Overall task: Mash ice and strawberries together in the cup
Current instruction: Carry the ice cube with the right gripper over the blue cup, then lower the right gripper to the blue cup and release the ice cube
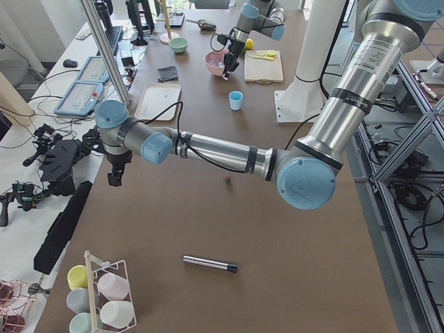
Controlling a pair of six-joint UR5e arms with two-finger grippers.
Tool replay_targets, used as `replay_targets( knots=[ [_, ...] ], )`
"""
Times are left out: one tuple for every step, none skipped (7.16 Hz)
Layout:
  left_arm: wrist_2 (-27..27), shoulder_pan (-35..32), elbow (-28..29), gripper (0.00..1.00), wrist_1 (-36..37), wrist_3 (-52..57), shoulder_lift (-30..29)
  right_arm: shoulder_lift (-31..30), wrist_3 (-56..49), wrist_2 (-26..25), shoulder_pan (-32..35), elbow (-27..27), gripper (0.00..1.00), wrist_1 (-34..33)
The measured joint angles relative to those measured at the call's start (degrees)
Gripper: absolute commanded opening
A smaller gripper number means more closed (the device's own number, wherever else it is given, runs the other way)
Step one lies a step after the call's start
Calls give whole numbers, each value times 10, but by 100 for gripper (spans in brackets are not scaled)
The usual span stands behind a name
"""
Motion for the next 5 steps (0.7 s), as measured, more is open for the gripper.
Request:
replay_targets(
  knots=[
    [0, -3, -1, 98, 0, 0, 0, 1, -3, -2, -5, -11, 0, 8],
    [1, -5, -1, 98, 1, 0, 1, 4, -5, -3, -8, -33, 0, 26],
    [1, -7, -1, 98, 1, 0, 3, 4, -4, -4, -10, -54, 0, 45],
    [1, -8, -1, 98, 0, 0, 6, 5, -2, -4, -14, -66, 0, 55],
    [1, -10, -1, 98, -1, 1, 8, 5, 0, -5, -18, -70, 0, 59]
  ],
)
